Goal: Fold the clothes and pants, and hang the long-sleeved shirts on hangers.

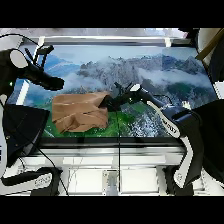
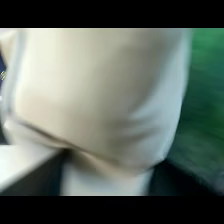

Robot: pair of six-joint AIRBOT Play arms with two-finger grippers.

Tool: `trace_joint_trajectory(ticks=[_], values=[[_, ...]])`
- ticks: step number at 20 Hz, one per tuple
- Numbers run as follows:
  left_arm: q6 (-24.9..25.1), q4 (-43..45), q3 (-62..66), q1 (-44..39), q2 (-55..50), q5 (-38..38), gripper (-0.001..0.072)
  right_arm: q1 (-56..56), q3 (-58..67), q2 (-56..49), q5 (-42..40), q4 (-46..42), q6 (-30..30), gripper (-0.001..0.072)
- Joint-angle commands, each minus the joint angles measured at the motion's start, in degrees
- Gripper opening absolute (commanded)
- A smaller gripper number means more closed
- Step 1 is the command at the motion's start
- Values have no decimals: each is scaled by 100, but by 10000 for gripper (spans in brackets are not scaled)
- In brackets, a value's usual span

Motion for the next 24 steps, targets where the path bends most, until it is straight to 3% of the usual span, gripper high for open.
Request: trace_joint_trajectory(ticks=[1,4,8,19,24], values=[[0,2,0,2,-4,2,13,116,275,-35,-302,168,-225,37],[0,4,0,2,-4,0,12,-103,573,0,-205,76,-208,23],[2,4,0,2,-4,2,13,-988,1110,437,1154,-1224,310,22],[-4,0,0,2,-4,461,12,-5578,2356,2540,4262,-3119,1869,21],[-260,2,0,2,-4,472,12,-7501,2732,3128,4240,-4050,2597,19]])
